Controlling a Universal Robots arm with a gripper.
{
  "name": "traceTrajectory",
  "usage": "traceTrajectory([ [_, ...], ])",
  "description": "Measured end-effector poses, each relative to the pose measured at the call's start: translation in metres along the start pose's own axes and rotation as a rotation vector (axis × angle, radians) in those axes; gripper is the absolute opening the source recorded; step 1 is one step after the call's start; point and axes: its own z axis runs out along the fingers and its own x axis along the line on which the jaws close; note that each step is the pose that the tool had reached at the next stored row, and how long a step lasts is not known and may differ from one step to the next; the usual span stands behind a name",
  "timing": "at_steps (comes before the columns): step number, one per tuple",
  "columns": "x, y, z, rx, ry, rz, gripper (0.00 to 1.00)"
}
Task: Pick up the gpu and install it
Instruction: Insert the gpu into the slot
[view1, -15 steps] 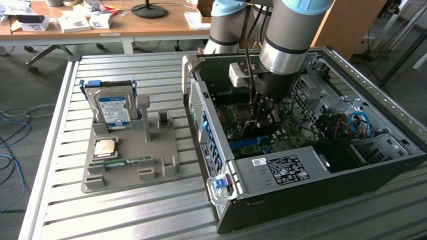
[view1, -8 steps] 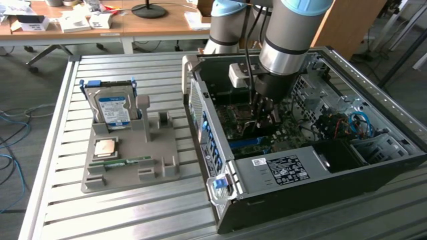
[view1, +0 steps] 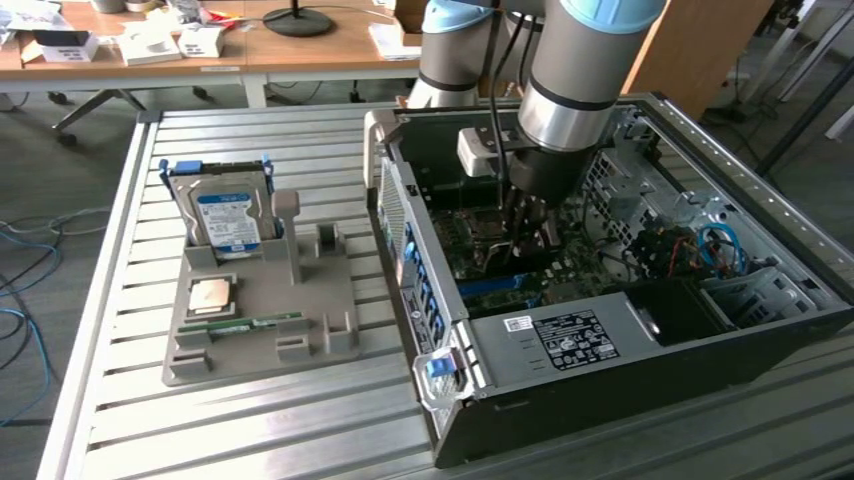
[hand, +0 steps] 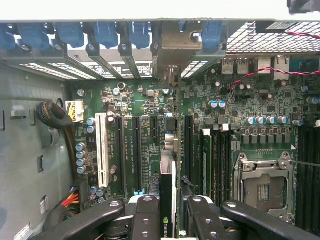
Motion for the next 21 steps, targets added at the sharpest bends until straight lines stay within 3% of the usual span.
traceTrajectory([
  [21,0.0008,-0.0001,0.0007,0.0001,0.0002,0.006,0.26],
])
